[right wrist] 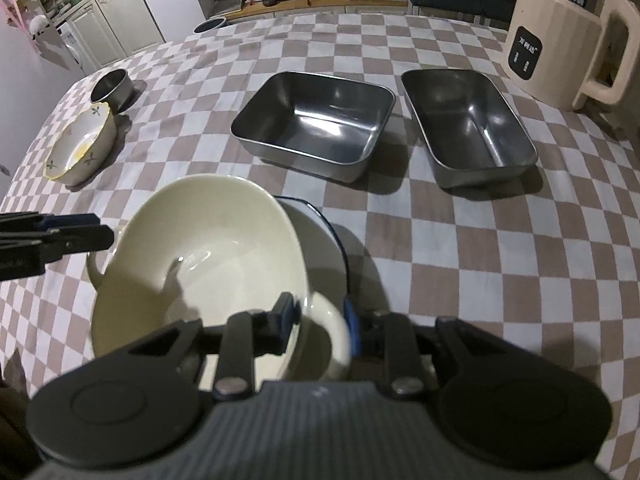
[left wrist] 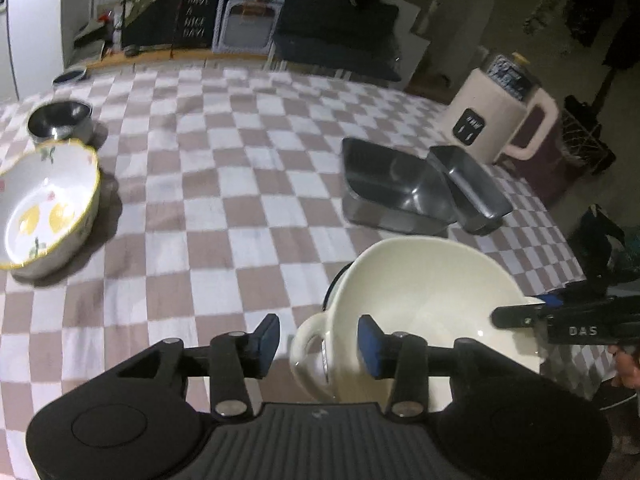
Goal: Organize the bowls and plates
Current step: 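Lower the cream bowl onto the navy-rimmed white plate and open both tools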
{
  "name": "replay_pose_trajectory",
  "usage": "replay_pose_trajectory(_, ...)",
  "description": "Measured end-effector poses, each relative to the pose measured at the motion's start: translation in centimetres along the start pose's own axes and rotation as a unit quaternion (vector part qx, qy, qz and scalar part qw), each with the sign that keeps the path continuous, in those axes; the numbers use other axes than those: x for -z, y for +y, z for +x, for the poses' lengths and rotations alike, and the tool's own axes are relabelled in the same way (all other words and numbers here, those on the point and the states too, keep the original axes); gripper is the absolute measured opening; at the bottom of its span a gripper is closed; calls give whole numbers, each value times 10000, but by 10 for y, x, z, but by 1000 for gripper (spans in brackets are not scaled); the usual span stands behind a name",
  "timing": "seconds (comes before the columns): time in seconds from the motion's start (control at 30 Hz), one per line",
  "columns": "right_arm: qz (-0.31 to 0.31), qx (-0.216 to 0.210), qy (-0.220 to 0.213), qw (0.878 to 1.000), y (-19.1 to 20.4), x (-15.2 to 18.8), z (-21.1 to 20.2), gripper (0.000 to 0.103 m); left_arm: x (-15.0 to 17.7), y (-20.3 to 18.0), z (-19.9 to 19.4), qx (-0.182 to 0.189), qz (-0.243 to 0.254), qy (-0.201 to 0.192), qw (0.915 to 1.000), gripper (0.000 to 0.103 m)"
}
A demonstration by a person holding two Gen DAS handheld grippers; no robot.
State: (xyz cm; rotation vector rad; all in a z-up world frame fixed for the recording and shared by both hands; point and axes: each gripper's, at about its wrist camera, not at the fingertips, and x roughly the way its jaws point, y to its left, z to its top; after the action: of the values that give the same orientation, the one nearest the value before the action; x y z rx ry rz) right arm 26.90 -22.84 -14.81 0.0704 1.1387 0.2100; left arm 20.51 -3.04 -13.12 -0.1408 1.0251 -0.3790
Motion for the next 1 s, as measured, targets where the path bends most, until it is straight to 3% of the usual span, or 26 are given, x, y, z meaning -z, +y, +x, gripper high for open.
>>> replay_pose_trajectory(0.1,-18,8,11,10000,0,0,0,32,2,4,9,10,-84,174,9998,43)
replay_pose_trajectory(0.2,-23,6,15,10000,0,0,1,32,3,5,15,83,-126,252,9996,26)
replay_pose_trajectory(0.63,-220,213,246,9992,0,4,10,36,8,-9,9,145,147,313,9993,24)
replay_pose_trajectory(1.0,-266,251,78,9993,1,-6,18,38,6,-5,7,128,196,251,9994,24)
